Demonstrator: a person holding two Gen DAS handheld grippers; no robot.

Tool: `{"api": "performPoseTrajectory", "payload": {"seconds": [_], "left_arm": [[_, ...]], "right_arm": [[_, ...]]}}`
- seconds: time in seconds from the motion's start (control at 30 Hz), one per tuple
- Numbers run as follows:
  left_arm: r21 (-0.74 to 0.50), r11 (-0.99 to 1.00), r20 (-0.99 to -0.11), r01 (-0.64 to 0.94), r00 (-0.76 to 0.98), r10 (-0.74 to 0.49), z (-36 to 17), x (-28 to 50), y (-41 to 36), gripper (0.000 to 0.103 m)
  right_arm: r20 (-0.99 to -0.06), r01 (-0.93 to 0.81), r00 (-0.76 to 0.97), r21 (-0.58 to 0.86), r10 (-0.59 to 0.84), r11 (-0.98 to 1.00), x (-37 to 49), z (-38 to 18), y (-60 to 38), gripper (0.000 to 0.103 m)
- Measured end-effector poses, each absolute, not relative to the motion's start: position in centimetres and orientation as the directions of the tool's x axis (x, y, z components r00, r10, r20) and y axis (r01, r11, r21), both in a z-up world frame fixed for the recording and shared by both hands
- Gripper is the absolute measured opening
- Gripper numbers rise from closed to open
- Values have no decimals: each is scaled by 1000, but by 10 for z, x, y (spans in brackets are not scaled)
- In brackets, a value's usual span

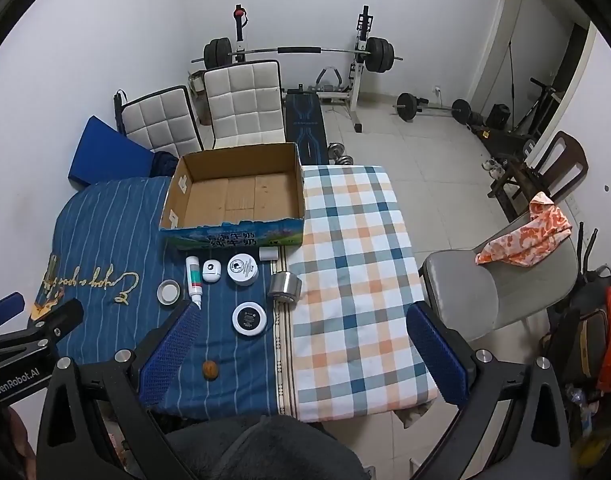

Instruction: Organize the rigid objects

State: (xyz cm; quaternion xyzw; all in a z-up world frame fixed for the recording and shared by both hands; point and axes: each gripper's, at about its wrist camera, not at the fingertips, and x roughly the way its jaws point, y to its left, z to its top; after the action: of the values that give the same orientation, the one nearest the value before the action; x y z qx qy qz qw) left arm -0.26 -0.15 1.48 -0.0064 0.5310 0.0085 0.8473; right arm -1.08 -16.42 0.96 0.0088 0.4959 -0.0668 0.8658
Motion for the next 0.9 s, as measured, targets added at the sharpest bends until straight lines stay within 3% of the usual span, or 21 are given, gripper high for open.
{"api": "performPoseTrajectory", "payload": {"seconds": [0.9], "left_arm": [[-4,1000,-897,-21,442,6,17,-3,-1,103]], "right_arm": [[-855,127,506,-56,-113,990,-12,12,-162,103]]}}
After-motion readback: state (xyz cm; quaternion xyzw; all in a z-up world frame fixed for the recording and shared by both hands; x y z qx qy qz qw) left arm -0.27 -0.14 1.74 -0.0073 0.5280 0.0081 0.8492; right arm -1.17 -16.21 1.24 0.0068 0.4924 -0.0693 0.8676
